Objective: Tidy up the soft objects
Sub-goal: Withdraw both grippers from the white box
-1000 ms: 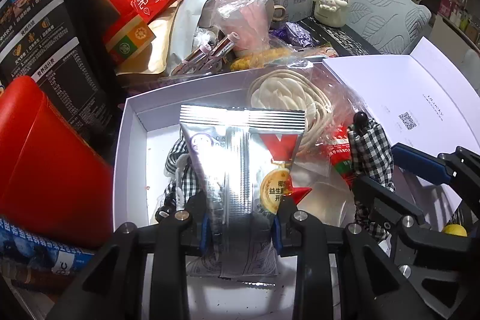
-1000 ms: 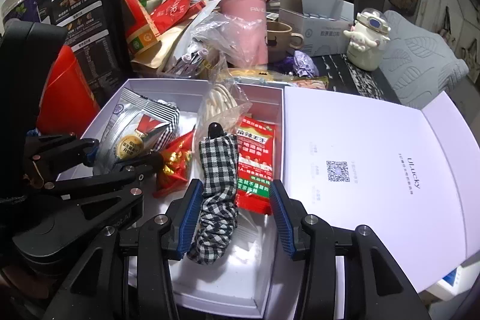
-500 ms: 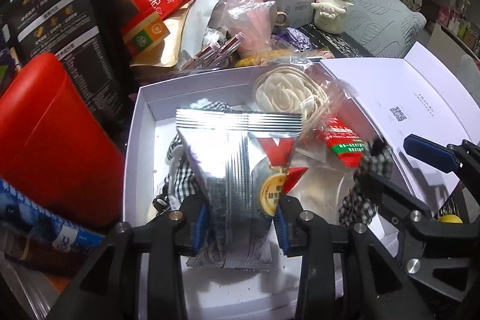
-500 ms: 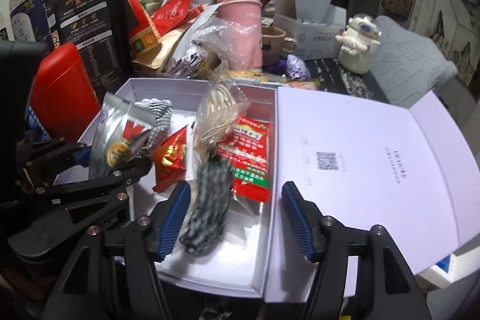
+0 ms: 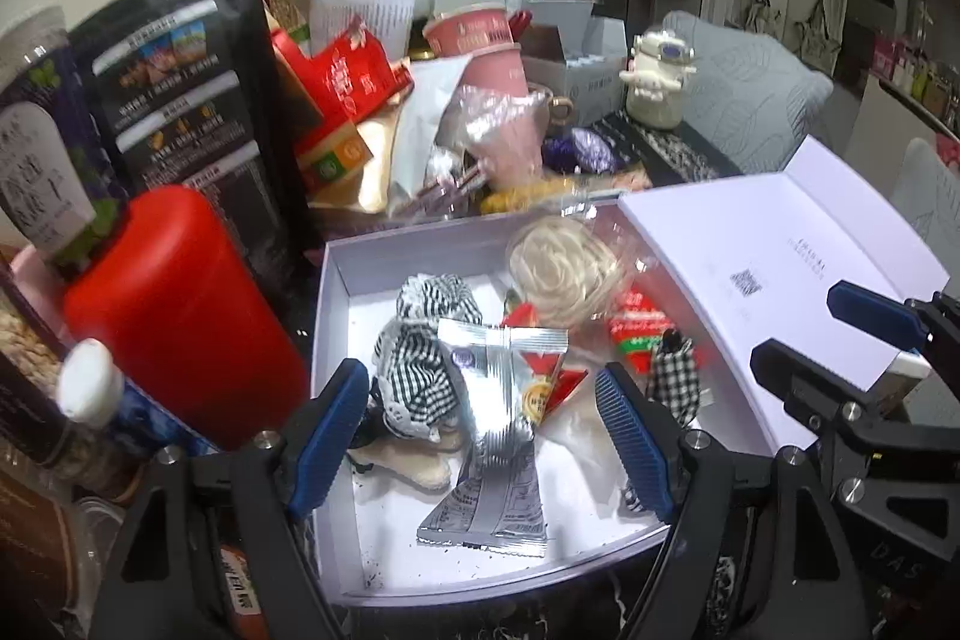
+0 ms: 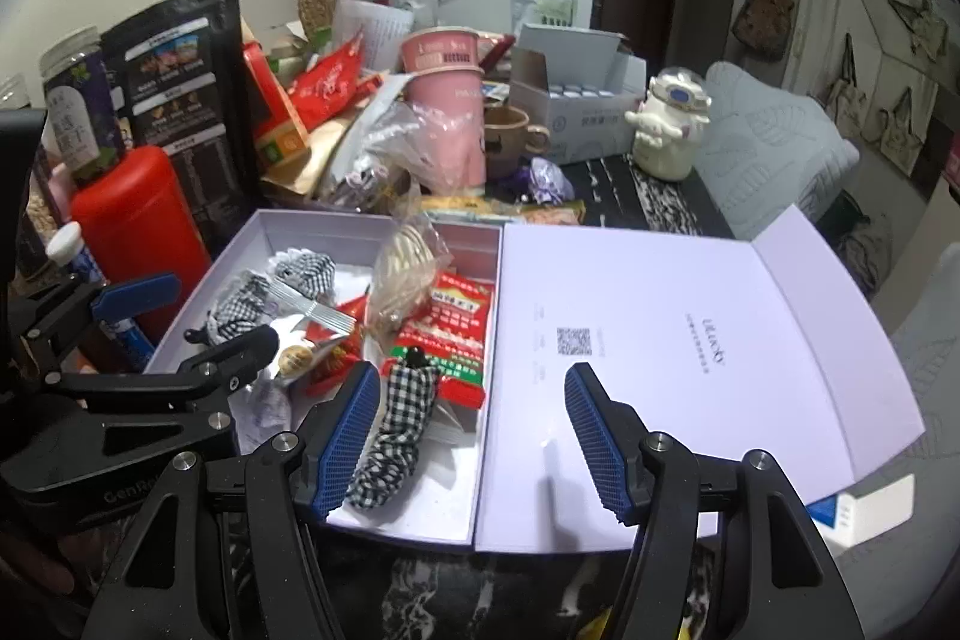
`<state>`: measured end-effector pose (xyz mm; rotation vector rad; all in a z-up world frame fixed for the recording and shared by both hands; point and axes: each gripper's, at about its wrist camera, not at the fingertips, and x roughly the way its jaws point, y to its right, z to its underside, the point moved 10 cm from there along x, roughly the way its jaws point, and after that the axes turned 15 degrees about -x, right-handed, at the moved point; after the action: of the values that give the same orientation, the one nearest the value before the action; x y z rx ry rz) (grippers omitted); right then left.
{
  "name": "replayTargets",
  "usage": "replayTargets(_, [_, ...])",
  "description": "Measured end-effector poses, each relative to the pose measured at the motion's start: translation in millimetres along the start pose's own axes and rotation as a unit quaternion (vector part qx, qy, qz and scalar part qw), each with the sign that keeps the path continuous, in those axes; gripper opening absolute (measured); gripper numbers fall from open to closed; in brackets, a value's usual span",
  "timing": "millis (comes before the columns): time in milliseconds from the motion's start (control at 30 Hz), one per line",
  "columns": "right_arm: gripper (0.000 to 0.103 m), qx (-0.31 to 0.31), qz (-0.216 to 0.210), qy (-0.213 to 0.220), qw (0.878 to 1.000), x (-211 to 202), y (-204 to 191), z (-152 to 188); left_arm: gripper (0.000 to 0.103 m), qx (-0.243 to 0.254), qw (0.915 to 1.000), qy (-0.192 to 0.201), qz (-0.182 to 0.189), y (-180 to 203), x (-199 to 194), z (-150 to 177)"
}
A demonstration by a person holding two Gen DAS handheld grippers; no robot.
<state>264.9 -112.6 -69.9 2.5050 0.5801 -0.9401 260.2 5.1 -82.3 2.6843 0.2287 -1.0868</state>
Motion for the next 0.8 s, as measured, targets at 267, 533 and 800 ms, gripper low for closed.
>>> replayTargets(267, [0.064, -0.003, 0.015, 0.040, 0.999, -35.9, 3.7, -15.2, 0.078, 0.001, 0.9991, 0.039, 0.018, 7.7, -41.3, -16.2])
replayTargets(533, [0.070, -0.011, 0.048, 0.093, 0.994, -90.2, 7.8, -33.0, 0.078, -0.003, 0.9953, 0.093, 0.027, 6.5, -98.3, -34.9])
replayTargets(800, [0.089, -0.008, 0.074, 0.147, 0.986, -147.8, 7.6, -38.2, 0.094, -0.007, 0.9913, 0.125, 0.041, 3.6, -147.6, -37.3])
